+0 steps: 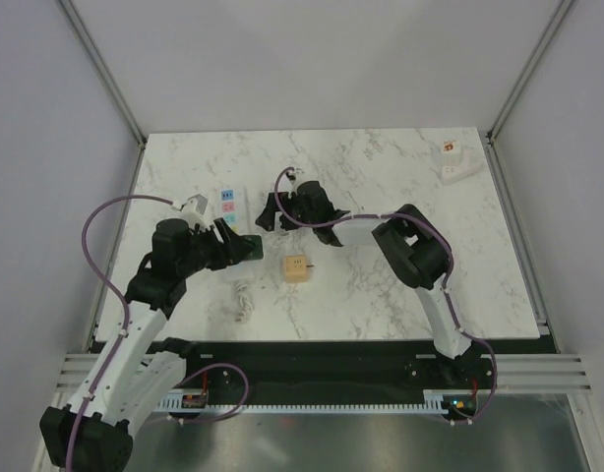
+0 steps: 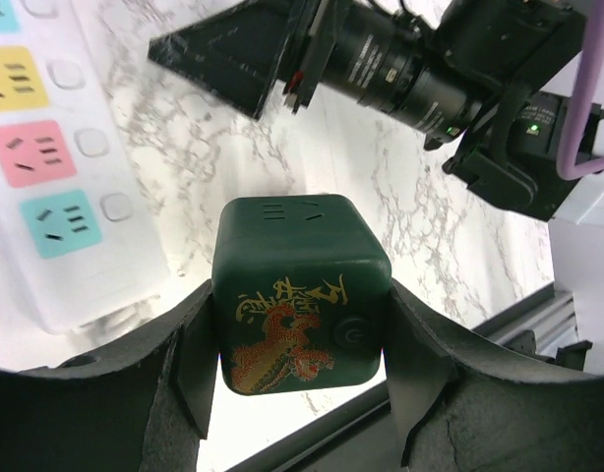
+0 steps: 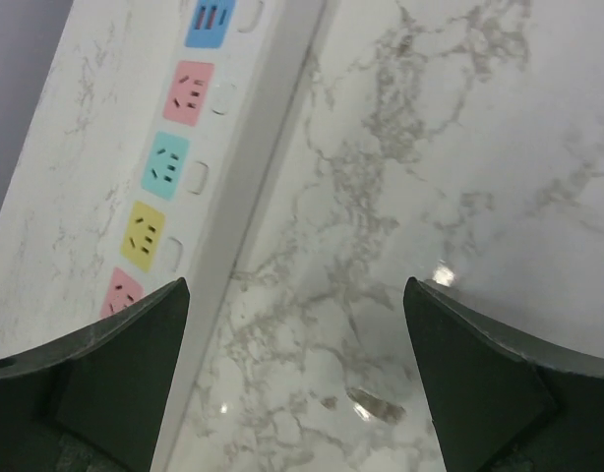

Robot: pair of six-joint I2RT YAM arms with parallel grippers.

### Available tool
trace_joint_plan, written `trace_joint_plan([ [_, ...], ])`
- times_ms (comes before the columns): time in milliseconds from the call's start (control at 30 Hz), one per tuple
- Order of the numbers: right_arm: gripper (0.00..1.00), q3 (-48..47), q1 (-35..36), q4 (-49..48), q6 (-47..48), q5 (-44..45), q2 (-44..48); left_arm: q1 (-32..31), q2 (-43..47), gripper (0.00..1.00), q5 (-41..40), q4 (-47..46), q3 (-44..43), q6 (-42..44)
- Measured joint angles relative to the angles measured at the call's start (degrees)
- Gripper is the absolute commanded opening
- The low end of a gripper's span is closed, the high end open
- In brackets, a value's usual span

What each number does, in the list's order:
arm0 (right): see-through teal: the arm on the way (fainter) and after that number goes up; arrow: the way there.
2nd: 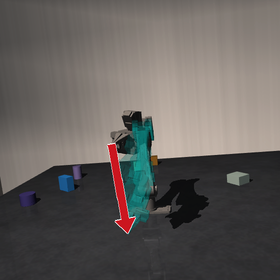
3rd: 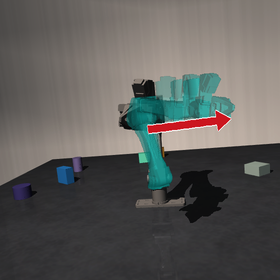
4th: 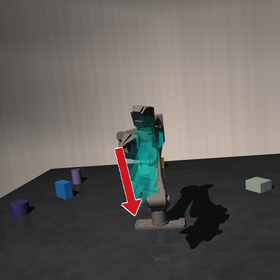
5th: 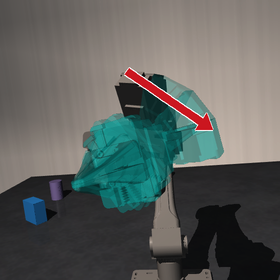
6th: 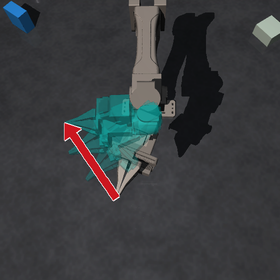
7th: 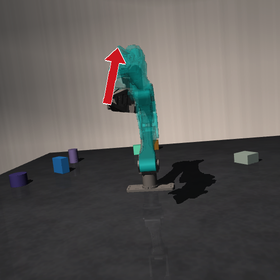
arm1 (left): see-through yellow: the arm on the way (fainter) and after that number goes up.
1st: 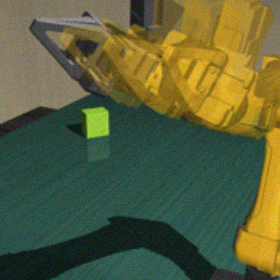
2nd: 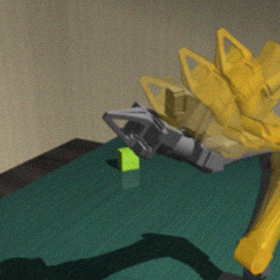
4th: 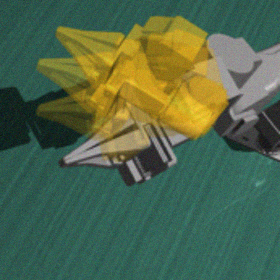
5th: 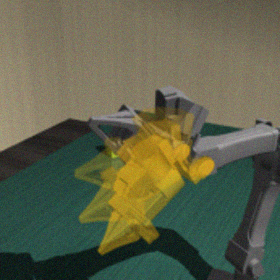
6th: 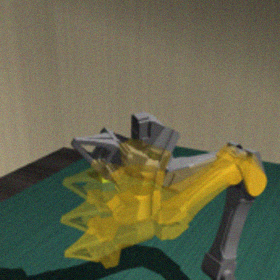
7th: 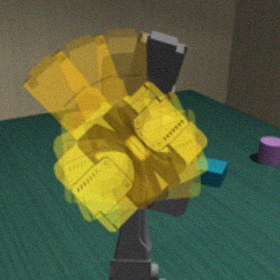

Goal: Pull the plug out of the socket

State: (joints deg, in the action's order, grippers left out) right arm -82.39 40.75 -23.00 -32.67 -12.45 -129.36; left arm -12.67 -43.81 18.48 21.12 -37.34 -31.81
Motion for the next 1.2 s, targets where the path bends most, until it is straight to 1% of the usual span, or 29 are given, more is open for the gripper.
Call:
trace_joint_plan([
  [133,0.98,8.59,-2.47,-3.78,-0.04,2.54,5.01,-4.85,-0.63,0.02,-0.22,-1.16,1.11,-2.32],
  [233,0.98,15.32,-4.68,-7.3,-0.24,4.98,9.14,-9.31,-3.82,0.02,-0.68,-3.82,1.33,-4.33],
  [433,0.98,24.87,-8.7,-13.29,-1.07,9.4,16.52,-19.08,-14.62,0.02,-3.72,-10.19,0.83,-7.15],
  [533,0.98,28.02,-10.6,-16.02,-1.92,11.5,18.82,-24.44,-21.68,0.02,-6.47,-12.31,-1.95,-7.87],
  [633,0.98,30.12,-12.13,-18.34,-3.02,12.83,19.63,-28.06,-27.82,0.02,-8.28,-14.64,-5.16,-8.44],
  [800,0.98,33.14,-14.4,-20.04,-4.9,13.55,20.26,-30.86,-34.91,0.02,-10.47,-19.19,-8.72,-9.33],
  [1033,0.98,35.32,-17.4,-22.36,-7.08,13.33,21.42,-32.24,-44.11,0.02,-12.5,-23.65,-11.41,-10.69],
  [1200,0.98,35.45,-18.01,-23.85,-8.13,12.09,21.51,-32.98,-47.28,0.02,-14.71,-25.94,-12.04,-10.78],
])
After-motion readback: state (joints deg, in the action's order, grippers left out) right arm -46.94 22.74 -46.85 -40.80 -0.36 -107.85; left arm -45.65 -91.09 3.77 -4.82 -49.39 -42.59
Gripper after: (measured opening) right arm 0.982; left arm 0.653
